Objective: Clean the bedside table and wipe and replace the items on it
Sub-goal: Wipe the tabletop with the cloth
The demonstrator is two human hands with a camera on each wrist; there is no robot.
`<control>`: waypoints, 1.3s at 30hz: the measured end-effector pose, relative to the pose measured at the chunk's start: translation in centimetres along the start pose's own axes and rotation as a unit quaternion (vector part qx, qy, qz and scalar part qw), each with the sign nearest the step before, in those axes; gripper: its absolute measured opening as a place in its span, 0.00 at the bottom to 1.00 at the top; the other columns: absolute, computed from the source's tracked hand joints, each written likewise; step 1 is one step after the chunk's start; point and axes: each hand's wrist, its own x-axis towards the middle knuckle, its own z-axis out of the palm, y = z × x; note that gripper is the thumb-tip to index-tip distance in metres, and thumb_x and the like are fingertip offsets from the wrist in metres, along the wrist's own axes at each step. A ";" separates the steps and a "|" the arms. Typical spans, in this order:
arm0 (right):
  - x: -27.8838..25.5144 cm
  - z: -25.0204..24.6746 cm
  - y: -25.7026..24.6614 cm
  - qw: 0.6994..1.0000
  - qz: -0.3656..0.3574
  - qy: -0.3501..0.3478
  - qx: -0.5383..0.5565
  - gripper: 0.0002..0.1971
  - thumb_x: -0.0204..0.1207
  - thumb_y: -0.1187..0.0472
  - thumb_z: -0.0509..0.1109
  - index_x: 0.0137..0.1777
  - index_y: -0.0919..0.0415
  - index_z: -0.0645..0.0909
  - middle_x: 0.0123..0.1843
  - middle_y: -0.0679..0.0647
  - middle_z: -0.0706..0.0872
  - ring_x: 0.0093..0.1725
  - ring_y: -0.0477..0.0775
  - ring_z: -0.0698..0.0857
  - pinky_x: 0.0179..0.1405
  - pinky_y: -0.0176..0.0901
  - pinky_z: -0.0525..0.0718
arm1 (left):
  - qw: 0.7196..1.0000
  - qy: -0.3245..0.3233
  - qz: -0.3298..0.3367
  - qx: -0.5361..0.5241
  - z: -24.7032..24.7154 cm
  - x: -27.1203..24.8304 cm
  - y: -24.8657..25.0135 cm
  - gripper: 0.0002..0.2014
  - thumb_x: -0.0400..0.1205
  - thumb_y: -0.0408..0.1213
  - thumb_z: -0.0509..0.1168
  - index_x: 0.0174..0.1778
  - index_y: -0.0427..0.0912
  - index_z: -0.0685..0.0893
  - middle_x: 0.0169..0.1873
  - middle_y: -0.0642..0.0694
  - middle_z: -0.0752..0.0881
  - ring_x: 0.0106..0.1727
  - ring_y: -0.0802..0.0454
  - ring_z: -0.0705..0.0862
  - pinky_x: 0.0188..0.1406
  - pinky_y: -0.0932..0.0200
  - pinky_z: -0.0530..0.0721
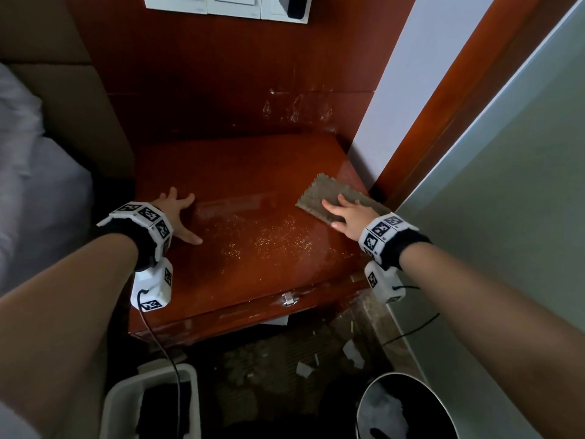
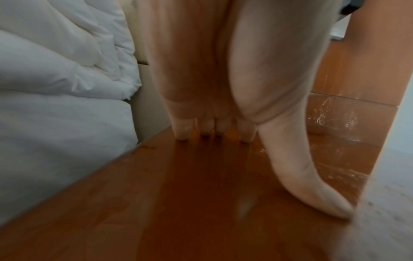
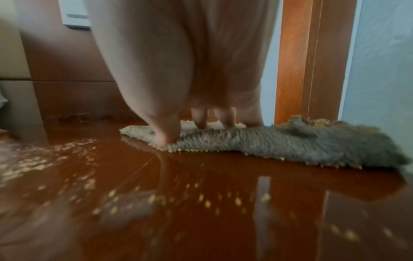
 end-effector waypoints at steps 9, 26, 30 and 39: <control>-4.1 2.3 -0.9 0.999 -0.031 0.012 -0.021 0.28 0.85 0.50 0.53 0.82 0.38 0.47 0.86 0.52 0.46 0.82 0.70 0.52 0.76 0.62 0.67 | 1.000 0.004 0.000 -0.003 0.1 -0.1 0.0 0.55 0.69 0.56 0.74 0.83 0.53 0.43 0.83 0.39 0.39 0.84 0.38 0.42 0.82 0.41 0.52; -7.2 3.8 -1.8 0.997 -0.070 -0.015 0.025 0.28 0.86 0.51 0.52 0.82 0.36 0.46 0.86 0.48 0.43 0.84 0.66 0.46 0.77 0.73 0.55 | 1.000 0.006 -0.006 -0.026 0.3 -0.6 0.0 0.54 0.71 0.54 0.74 0.83 0.52 0.42 0.83 0.40 0.39 0.84 0.38 0.42 0.82 0.40 0.52; -5.5 3.3 0.1 0.998 -0.036 -0.001 0.058 0.27 0.86 0.51 0.52 0.82 0.36 0.47 0.86 0.48 0.42 0.84 0.66 0.45 0.76 0.75 0.52 | 0.999 0.004 -0.006 -0.034 0.4 -0.7 0.0 0.54 0.71 0.53 0.74 0.83 0.52 0.43 0.83 0.41 0.39 0.84 0.39 0.41 0.82 0.41 0.51; -4.2 3.1 2.0 0.994 0.032 0.032 0.098 0.27 0.85 0.53 0.55 0.81 0.37 0.51 0.86 0.46 0.46 0.84 0.67 0.46 0.77 0.76 0.55 | 0.999 0.007 -0.004 -0.035 0.4 -0.9 0.1 0.53 0.72 0.53 0.74 0.83 0.51 0.42 0.83 0.41 0.39 0.84 0.38 0.41 0.81 0.41 0.51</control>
